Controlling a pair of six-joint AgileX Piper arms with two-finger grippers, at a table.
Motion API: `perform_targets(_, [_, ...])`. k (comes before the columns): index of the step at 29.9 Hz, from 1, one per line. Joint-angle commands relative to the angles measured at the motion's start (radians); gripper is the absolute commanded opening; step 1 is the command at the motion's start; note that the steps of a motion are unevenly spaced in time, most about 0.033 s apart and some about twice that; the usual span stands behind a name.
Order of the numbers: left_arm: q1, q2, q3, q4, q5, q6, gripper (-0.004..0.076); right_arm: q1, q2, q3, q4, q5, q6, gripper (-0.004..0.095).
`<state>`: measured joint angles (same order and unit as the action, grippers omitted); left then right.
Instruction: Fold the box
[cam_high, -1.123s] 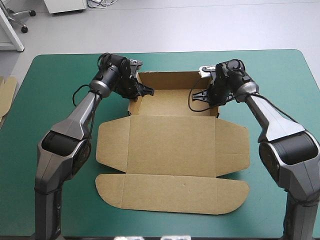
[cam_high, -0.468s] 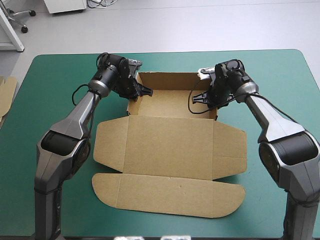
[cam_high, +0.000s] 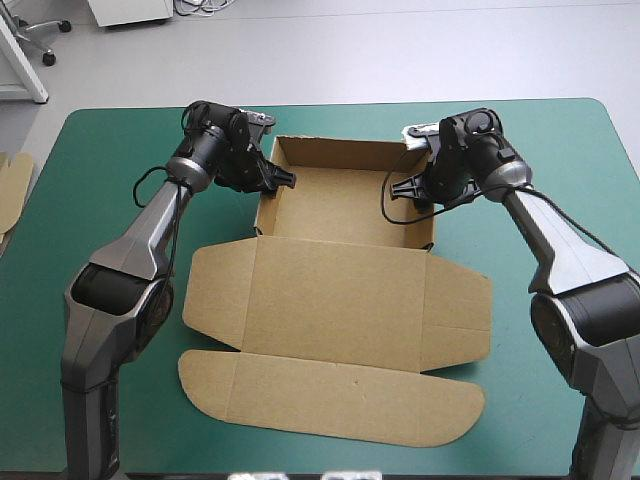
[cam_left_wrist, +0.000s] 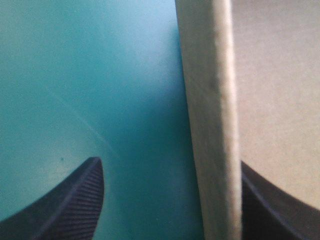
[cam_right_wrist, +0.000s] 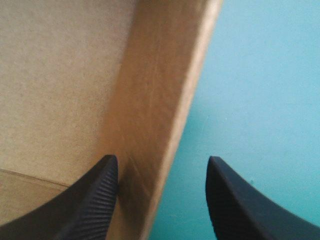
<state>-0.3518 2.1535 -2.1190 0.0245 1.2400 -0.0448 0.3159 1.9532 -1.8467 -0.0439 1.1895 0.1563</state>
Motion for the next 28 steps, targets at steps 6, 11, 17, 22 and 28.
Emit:
perform_targets(6, [0.004, -0.116, -0.026, -0.042, 0.021, 0.033, 0.0477, -0.010, -0.116, -0.038, -0.012, 0.006, -0.007, 0.0541])
perform_targets(11, [0.004, -0.142, -0.026, -0.045, 0.025, 0.035, 0.0477, -0.010, -0.130, -0.034, 0.028, 0.022, 0.000, 0.0539])
perform_targets(17, [0.004, -0.182, -0.026, -0.067, 0.031, 0.062, 0.0477, -0.010, -0.161, -0.032, 0.044, -0.008, 0.006, 0.0539])
perform_targets(22, [0.004, -0.243, -0.017, -0.064, 0.023, 0.070, 0.0426, -0.010, -0.245, 0.034, 0.044, -0.104, 0.006, 0.0531])
perform_targets(28, [0.004, -0.392, 0.149, -0.062, -0.112, 0.092, 0.0417, -0.010, -0.408, 0.241, 0.021, -0.247, 0.001, 0.0473])
